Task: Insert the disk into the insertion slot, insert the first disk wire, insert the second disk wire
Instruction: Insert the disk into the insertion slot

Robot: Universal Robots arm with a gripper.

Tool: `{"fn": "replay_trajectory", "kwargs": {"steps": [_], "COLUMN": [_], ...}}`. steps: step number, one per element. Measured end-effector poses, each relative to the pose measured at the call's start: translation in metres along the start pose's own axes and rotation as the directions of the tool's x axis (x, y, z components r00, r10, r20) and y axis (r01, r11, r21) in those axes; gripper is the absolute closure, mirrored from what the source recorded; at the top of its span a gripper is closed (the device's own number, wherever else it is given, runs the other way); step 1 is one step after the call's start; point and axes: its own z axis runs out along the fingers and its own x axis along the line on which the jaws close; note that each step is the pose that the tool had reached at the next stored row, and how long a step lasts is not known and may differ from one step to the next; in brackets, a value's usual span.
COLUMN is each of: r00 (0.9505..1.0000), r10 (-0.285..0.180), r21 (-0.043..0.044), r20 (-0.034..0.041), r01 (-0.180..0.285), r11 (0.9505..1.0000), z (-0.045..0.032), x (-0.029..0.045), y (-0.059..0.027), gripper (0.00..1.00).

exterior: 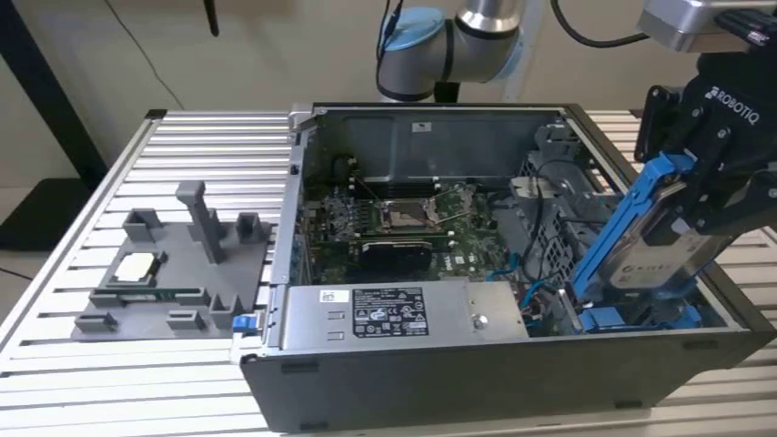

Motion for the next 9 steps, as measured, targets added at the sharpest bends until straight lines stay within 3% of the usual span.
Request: {"fn": "replay_trajectory", "kwargs": {"steps": [9], "r00": [1.0000], "r10": [0.000], "r21": [0.0000], "r20": [0.0003], "r01": [0.000], "r11": [1.0000], "z": [0.0107], "x": [0.0000], "y": [-0.0014], "gripper": [0.67]}}
